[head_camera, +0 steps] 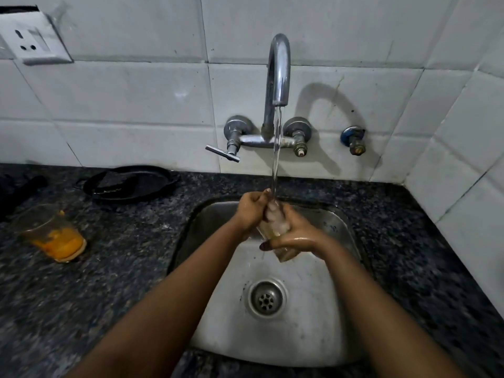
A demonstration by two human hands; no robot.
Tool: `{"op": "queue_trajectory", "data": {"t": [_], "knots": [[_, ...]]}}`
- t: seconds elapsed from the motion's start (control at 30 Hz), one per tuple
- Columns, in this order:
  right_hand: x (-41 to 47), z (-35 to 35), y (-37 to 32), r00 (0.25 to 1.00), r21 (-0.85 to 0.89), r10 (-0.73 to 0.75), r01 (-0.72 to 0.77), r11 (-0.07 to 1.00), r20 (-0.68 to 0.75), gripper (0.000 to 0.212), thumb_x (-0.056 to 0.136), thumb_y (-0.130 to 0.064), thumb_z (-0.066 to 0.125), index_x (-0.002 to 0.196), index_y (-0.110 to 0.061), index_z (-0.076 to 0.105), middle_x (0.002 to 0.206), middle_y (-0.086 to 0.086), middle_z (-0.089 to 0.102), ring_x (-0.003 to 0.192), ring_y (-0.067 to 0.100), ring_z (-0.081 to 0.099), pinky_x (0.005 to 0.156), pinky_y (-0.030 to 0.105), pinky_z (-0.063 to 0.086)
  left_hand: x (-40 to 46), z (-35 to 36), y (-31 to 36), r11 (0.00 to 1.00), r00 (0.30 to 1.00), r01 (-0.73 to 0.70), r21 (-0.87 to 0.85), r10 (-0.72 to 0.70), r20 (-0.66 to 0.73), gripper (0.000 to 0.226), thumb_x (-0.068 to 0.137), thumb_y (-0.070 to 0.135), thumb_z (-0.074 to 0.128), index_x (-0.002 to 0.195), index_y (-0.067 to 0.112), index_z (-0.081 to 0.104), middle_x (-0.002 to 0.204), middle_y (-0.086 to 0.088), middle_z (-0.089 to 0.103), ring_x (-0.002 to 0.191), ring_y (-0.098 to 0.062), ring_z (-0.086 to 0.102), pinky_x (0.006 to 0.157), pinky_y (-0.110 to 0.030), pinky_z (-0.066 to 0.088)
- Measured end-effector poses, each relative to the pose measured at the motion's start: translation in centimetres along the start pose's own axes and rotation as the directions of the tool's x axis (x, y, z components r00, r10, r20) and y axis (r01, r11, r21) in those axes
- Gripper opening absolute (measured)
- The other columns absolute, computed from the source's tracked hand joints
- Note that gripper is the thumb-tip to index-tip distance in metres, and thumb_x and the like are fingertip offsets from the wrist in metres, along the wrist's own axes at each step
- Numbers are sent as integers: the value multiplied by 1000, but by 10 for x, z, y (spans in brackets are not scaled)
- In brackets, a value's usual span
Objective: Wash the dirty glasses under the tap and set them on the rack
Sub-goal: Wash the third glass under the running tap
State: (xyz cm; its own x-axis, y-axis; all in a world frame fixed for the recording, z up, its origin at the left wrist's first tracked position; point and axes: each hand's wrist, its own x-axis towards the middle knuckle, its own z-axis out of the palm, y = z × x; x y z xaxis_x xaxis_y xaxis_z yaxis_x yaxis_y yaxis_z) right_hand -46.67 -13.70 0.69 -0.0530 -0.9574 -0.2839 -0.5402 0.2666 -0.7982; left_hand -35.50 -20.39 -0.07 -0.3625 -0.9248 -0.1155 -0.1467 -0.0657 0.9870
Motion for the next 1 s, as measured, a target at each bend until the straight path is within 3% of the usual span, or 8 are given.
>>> {"op": "queue_trajectory", "data": {"t": [0.23,0.33,0.47,0.57,0.63,0.73,0.87,1.0], "knots": [[-19,4,19,954,796,-39,-224,563,296,86,74,-4,66,139,-43,26,120,23,57,73,33,68,57,36,57,5,3,-20,940,987,148,-308,-158,-8,28,94,31,46,87,10,63,78,-9,66,73,-20,63,73,-35,54],[-19,12,4,987,175,119,-136,975,107,99,72,-10,73,144,-37,10,122,14,53,86,28,66,61,35,56,13,12,-24,984,982,181,9,-180,-62,26,95,26,46,86,7,62,81,-10,62,70,-18,58,65,-29,50],[-18,30,-6,993,-642,-25,-57,765,-118,115,64,-25,79,147,-15,0,127,18,44,107,34,55,80,37,49,20,23,-17,951,937,287,115,-254,-239,41,89,42,53,91,4,68,90,-15,67,81,-25,63,75,-33,53],[-15,12,-1,988,273,84,-116,955,128,60,76,-17,71,128,-5,44,111,17,60,92,30,63,75,38,57,19,12,-22,922,935,271,-277,-321,-151,26,92,30,51,83,8,62,78,-12,63,71,-21,59,70,-33,52],[-14,13,13,951,751,87,-290,593,298,21,81,-13,60,99,-3,60,98,19,64,76,26,67,66,34,60,20,4,-25,867,952,231,-442,-294,-80,28,91,35,51,81,10,61,72,-9,58,68,-20,55,68,-34,51],[-14,24,12,963,713,175,-271,647,207,14,80,-8,63,93,-3,60,87,16,63,66,22,65,55,27,55,27,4,-16,973,971,160,-169,-186,-151,34,92,37,49,70,12,58,64,-5,53,59,-18,51,59,-30,46],[-5,30,-1,943,-368,91,-212,905,-319,66,62,-27,83,112,-10,43,104,9,63,94,30,63,69,34,50,27,12,-6,937,977,90,339,-16,-214,38,84,46,59,59,17,58,59,-5,59,63,-23,58,69,-33,51],[-10,17,-5,981,468,140,-187,864,133,27,75,-14,72,98,-11,60,94,15,68,72,27,69,57,32,57,20,-1,-8,998,986,17,-56,-26,-166,41,80,29,69,47,20,46,44,4,46,44,-13,43,49,-24,39]]}}
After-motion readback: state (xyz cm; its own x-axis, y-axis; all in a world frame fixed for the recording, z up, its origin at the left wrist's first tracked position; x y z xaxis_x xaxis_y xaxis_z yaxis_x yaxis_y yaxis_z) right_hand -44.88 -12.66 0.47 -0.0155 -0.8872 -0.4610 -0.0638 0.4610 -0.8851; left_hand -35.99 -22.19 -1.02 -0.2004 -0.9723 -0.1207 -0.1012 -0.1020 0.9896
